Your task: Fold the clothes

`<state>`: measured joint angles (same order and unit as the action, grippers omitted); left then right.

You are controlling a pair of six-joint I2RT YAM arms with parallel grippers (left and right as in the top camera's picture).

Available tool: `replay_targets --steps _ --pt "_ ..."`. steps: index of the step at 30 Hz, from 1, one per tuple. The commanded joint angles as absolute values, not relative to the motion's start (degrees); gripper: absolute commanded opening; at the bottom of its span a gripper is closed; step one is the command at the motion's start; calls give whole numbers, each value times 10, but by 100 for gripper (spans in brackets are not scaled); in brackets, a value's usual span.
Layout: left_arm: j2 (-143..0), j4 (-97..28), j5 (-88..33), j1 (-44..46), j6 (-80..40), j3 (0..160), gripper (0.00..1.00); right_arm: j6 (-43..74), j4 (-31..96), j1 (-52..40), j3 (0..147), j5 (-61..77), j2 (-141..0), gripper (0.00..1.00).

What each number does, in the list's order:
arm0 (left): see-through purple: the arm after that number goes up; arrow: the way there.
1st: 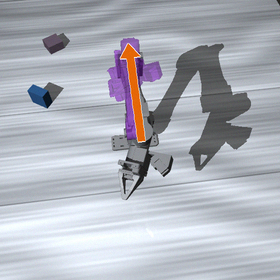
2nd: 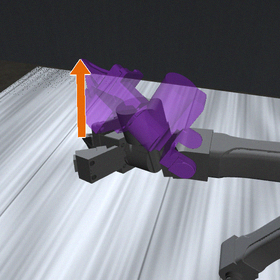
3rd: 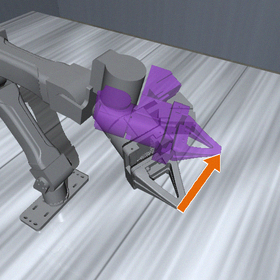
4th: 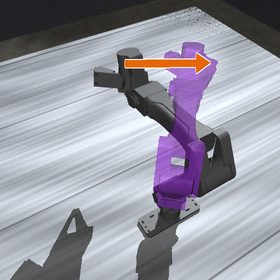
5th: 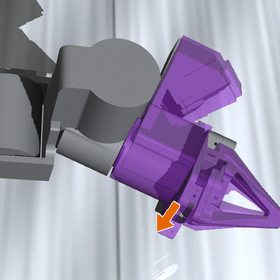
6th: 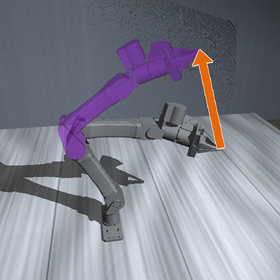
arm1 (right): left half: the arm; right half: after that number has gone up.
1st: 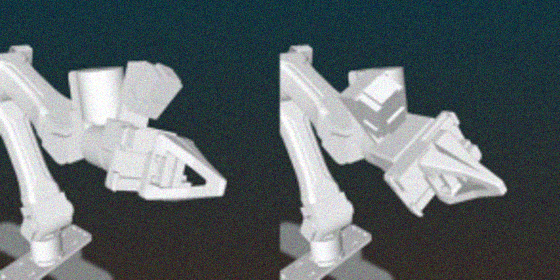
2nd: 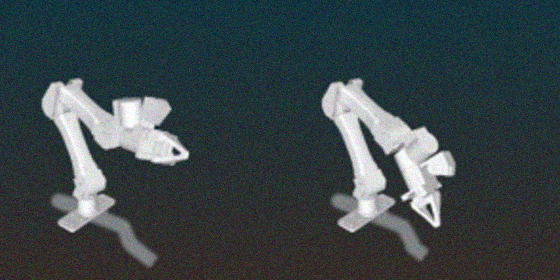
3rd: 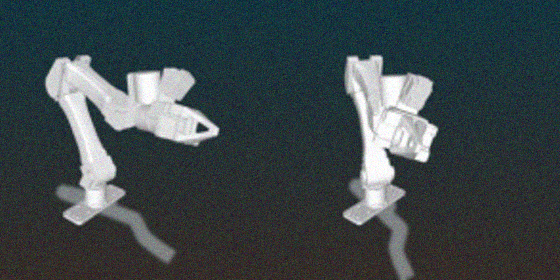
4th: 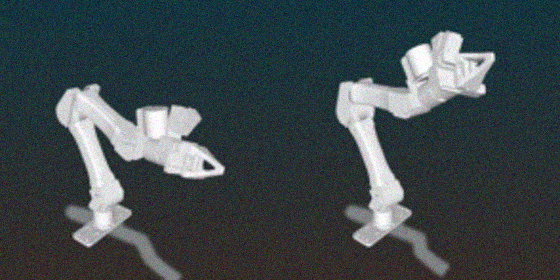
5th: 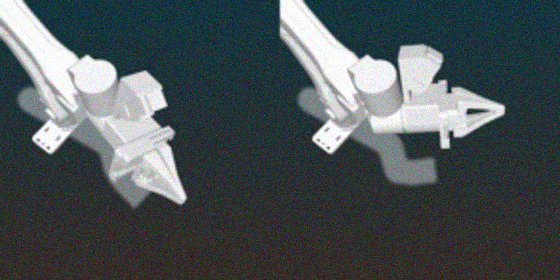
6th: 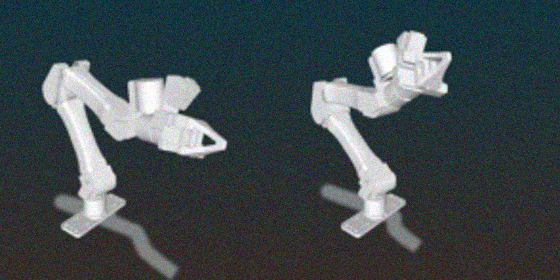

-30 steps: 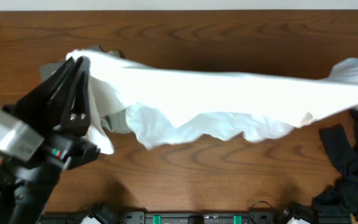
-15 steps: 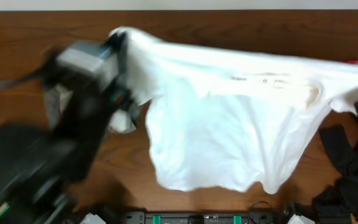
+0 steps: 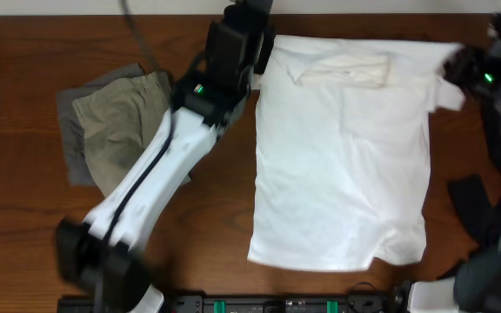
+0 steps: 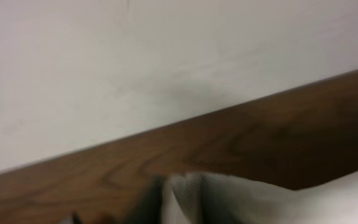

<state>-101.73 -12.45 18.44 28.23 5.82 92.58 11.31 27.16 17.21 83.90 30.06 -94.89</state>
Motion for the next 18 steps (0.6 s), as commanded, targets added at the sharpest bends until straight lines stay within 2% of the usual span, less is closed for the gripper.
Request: replay_targets --steps 1,2,5,11,13,14,18 --pt "-1052 -105 200 257 52 930 54 93 218 167 842 319 -1007 37" --pt "-1054 -113 202 252 53 930 68 94 214 170 842 326 -1016 41" --pt "-1040 -155 202 240 53 930 83 86 244 185 842 335 -1018 54" --pt "-1010 -275 192 232 43 930 86 76 348 215 842 338 -1002 57" --pt "-1008 -329 154 232 39 930 87 70 400 216 842 336 -1001 57" --pt "-1008 -356 131 232 34 930 99 65 426 214 842 336 -1002 58" --pt "-1013 -443 46 232 14 926 100 51 505 201 842 299 -1002 60"
